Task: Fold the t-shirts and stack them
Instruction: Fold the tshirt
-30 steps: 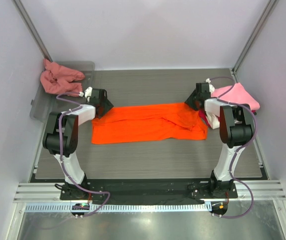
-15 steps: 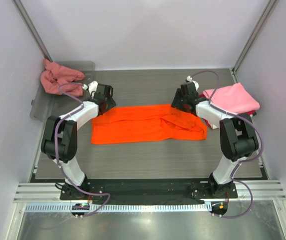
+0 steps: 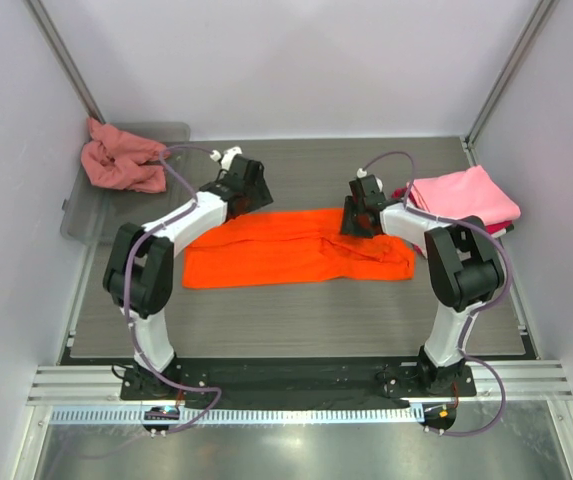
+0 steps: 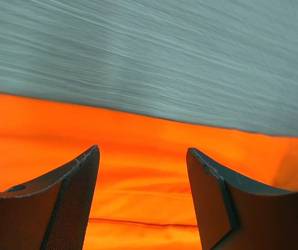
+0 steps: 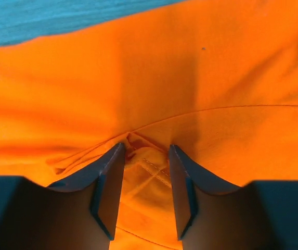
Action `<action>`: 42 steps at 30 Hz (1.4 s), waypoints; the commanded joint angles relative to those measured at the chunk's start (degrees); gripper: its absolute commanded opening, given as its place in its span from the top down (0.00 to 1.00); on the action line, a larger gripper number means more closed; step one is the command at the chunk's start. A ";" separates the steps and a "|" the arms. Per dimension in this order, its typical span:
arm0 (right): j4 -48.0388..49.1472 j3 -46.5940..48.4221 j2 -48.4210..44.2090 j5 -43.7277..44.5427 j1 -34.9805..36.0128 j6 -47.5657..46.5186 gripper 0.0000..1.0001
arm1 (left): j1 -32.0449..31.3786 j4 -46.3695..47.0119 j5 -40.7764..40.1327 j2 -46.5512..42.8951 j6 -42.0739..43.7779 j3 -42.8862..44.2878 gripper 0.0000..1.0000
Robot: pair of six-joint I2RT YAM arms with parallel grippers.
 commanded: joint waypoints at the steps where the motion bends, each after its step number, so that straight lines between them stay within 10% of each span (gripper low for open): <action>1: -1.65 0.56 -1.62 -1.06 0.86 -1.66 0.58 | -1.93 -1.29 5.72 5.60 1.61 4.88 0.32; 11: -2.61 -4.18 -10.49 -6.86 1.13 -2.98 0.88 | -7.38 -6.21 14.42 17.91 4.77 19.73 0.33; 16: -3.76 -7.70 -15.50 -10.27 1.30 -2.54 0.87 | -8.35 -6.66 18.19 21.35 6.44 23.60 0.33; 26: -4.90 -19.58 -32.29 -16.09 2.09 0.89 0.39 | -8.79 -5.95 20.84 23.20 8.20 25.54 0.33; 42: -5.34 -16.93 -28.24 1.92 -6.16 9.50 0.60 | -10.72 -5.51 23.57 14.08 8.99 18.34 0.33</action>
